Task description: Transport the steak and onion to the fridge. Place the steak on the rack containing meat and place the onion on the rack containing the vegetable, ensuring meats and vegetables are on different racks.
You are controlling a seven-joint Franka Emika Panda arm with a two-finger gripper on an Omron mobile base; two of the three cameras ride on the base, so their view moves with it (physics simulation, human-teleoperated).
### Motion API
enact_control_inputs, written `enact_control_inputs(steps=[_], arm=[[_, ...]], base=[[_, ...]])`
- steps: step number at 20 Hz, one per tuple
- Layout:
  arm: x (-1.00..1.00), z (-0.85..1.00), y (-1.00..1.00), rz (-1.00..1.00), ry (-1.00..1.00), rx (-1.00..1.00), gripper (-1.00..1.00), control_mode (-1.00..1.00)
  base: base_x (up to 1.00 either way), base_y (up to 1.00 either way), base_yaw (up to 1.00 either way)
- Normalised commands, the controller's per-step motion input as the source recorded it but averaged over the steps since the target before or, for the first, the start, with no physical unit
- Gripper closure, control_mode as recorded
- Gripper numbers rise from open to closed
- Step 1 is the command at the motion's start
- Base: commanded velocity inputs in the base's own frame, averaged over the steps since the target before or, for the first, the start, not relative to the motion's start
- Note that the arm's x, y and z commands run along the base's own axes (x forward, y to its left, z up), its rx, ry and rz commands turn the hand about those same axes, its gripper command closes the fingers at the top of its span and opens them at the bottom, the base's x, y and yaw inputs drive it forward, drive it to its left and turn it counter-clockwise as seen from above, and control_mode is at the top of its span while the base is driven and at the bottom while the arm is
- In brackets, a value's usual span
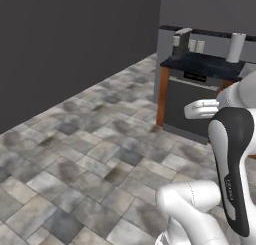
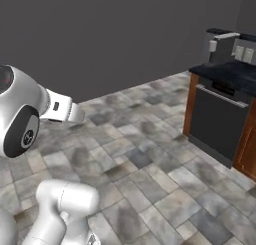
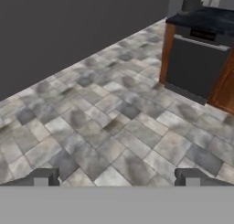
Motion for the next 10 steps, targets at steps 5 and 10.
enact_control_inputs(steps=[5,10], arm=[[0.0,0.0,0.0,0.0,0.0,0.0,-1.0,1.0],[0.0,0.0,0.0,0.0,0.0,0.0,-1.0,1.0]], base=[[1.0,0.37,-0.22],[1.0,0.46,-0.36]])
